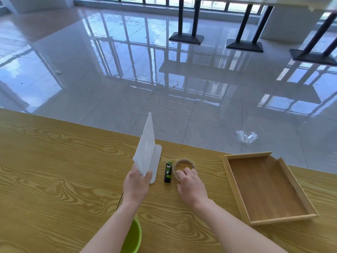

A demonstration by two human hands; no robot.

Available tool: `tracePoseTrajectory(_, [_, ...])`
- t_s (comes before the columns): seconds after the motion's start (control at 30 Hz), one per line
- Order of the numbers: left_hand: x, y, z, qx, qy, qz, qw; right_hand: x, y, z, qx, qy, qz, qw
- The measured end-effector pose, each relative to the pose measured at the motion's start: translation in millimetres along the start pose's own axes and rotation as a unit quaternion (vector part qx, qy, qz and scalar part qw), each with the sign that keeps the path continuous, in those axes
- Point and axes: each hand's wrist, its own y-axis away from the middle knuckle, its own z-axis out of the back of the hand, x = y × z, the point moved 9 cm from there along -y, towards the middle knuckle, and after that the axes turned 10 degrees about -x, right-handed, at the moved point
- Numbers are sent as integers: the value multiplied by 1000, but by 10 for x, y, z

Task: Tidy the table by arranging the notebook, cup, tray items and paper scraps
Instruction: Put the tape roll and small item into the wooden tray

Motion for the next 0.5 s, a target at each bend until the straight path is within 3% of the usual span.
tracePoseTrajectory(0.17, [222,265,149,-31,36,146,988,-260,231,499,-87,-49,-15,995])
tracePoseTrajectory(0.3, [244,560,213,-88,104,228,964,-874,555,1081,-188,-10,-55,981])
tracePoseTrajectory(0.4, [107,785,58,-80,112,208,968,-1418,810,1227,-170,41,-148,973])
tracePoseTrajectory(0.5, [-220,878,-335,8,22,64,998,-1631,919,1003,-72,27,-197,977])
